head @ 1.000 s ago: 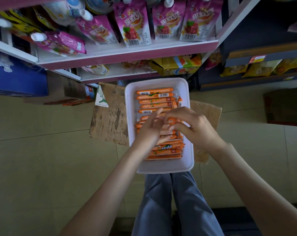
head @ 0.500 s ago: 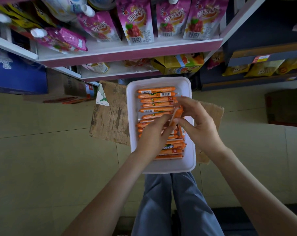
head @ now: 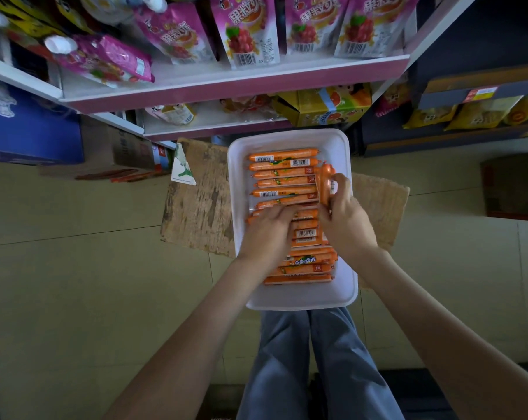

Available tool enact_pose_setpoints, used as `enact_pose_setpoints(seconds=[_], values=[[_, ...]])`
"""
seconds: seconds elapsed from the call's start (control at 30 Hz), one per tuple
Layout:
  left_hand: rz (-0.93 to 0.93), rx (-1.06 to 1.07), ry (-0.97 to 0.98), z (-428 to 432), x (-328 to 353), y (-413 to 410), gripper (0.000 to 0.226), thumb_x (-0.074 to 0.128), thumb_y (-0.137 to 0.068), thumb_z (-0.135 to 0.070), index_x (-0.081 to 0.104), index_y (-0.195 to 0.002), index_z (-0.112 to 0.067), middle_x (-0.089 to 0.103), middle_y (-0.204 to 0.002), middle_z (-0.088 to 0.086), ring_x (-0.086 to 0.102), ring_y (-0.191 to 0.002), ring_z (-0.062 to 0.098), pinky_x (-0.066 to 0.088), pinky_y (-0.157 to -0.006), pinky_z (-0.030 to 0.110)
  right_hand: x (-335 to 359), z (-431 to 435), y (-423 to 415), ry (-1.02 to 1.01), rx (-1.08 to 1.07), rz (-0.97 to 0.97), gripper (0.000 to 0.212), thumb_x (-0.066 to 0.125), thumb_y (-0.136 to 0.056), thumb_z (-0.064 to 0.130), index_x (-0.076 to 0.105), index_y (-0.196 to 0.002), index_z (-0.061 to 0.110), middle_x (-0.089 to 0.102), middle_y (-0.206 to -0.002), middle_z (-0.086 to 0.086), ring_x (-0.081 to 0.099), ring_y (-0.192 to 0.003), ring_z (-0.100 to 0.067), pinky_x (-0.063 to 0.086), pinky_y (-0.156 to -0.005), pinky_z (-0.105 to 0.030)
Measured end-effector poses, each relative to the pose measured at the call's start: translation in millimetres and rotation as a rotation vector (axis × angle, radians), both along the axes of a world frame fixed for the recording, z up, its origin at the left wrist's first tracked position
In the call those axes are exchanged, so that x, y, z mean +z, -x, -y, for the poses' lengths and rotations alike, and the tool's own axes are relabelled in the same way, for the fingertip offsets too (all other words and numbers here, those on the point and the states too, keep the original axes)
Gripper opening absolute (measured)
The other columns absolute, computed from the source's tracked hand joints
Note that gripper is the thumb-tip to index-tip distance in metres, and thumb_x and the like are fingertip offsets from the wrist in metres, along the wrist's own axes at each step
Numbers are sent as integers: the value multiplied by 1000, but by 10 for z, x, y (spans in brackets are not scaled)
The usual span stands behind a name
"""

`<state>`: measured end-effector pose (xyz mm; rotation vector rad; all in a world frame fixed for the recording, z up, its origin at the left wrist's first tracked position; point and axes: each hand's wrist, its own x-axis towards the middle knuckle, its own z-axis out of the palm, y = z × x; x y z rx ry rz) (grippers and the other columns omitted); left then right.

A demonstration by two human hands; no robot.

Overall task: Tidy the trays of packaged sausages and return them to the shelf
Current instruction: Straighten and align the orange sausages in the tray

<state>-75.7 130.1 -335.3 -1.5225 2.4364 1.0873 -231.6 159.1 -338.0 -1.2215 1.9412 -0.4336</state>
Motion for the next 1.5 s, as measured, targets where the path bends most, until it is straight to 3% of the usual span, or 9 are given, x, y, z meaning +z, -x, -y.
enact_pose_setpoints(seconds=[0.1, 0.17, 0.4, 0.53, 0.63, 0.87, 1.07, 1.2, 1.5], values=[[212, -42, -10, 32, -201, -32, 55, 44, -93, -7, 30, -146, -12, 39, -144, 8, 35, -131, 27, 27, -108, 37, -89, 95, -70, -162, 397, -348, 65, 48, -95, 8, 10, -147, 22, 43, -137, -16, 53, -109, -32, 49, -72, -42], [286, -95, -11, 52, -317, -47, 57, 40, -94, -9, 22, -148, -12, 32, -148, 7, 29, -135, 26, 23, -110, 36, -155, 115, -117, -232, 580, -512, 63, 54, -93, 11, 17, -143, 18, 45, -132, -15, 52, -113, -31, 50, -83, -41], [361, -116, 54, 99, -470, -13, 37, 39, -97, -12, 38, -134, -10, 42, -131, 11, 41, -120, 31, 36, -99, 39, -302, -12, -243, -197, 557, -737, 45, 63, -89, 18, 48, -130, 8, 59, -114, -11, 61, -100, -25, 51, -83, -35], [339, -159, 17, 82, -454, -57, 33, 39, -98, -12, 42, -131, -6, 45, -130, 15, 43, -120, 33, 38, -95, 41, -315, -55, -221, -243, 464, -650, 67, 42, -98, 16, 3, -151, 4, 24, -149, -18, 33, -132, -31, 31, -109, -38], [343, -193, 17, 120, -421, -69, 34, 39, -96, -8, 44, -130, -4, 46, -131, 16, 42, -121, 34, 37, -96, 41, -289, -69, -242, -268, 543, -713, 73, 29, -100, 16, -31, -139, 4, -13, -158, -14, -4, -147, -30, -7, -116, -41], [385, -114, 26, 135, -242, -21, 29, 37, -95, -5, 45, -123, -4, 53, -123, 14, 50, -115, 31, 40, -89, 37, -309, -74, -226, -334, 643, -813, 69, 25, -100, 24, -21, -145, -2, -13, -158, -18, -9, -147, -32, -19, -108, -42], [191, 98, 32, 1, -112, -72, 27, 40, -94, -1, 44, -120, -3, 55, -118, 14, 49, -111, 29, 37, -87, 33, -140, -32, -107, -48, 363, -312, 63, 41, -96, 19, 13, -151, 5, 21, -156, -14, 17, -144, -29, 9, -118, -41], [-9, 196, -33, -29, 21, -119, 26, 43, -96, -6, 48, -121, -6, 55, -119, 13, 48, -111, 27, 35, -79, 28, 226, 64, 12, -19, 10, 272, 29, 53, -97, 18, 54, -124, 29, 56, -119, 6, 57, -104, -9, 51, -90, -28], [-243, 66, 56, 44, 382, -6, 41, 49, -97, -17, 43, -138, -17, 54, -122, 8, 52, -108, 23, 49, -78, 39, 791, 67, 42, 284, -138, 608, 30, 67, -84, -1, 66, -87, 29, 73, -89, 9, 69, -90, -13, 55, -83, -29]])
